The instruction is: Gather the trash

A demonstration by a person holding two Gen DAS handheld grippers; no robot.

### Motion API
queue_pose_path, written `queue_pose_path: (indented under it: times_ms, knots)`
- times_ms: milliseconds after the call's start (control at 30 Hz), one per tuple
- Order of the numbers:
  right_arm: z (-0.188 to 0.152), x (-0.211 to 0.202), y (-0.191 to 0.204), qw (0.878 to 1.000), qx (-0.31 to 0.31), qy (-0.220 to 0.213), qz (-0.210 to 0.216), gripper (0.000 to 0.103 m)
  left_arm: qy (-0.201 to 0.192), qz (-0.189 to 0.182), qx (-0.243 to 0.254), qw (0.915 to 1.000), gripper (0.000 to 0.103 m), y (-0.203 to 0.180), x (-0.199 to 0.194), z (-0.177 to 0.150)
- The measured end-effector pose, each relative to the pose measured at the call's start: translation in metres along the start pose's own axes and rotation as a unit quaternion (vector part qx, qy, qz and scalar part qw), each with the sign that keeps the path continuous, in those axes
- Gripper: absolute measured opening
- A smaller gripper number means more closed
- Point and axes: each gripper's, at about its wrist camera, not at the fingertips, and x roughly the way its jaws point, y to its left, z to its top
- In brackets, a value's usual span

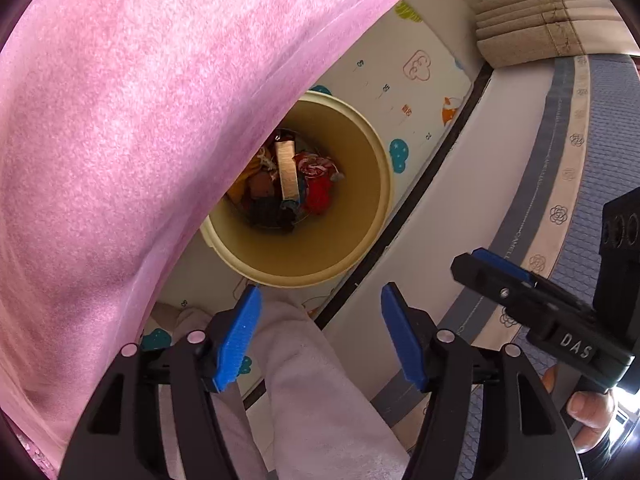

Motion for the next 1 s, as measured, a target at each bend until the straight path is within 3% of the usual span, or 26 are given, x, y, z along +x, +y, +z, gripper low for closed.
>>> queue_pose_path:
  times_ms: [467, 1000]
  knots:
    - [-0.001, -0.007, 0.006, 1.0, -0.002, -0.003, 0.004, 0.053, -0.003, -0.005, 0.019, 0.9998, 0.062, -0.009, -0.008, 0.001]
    - [-0.011, -0.038, 0.06, 0.998, -0.053, -0.022, -0.016, 0.053, -0.06, -0.03, 0.016, 0.9976, 0.062, 0.003, -0.061, -0.017]
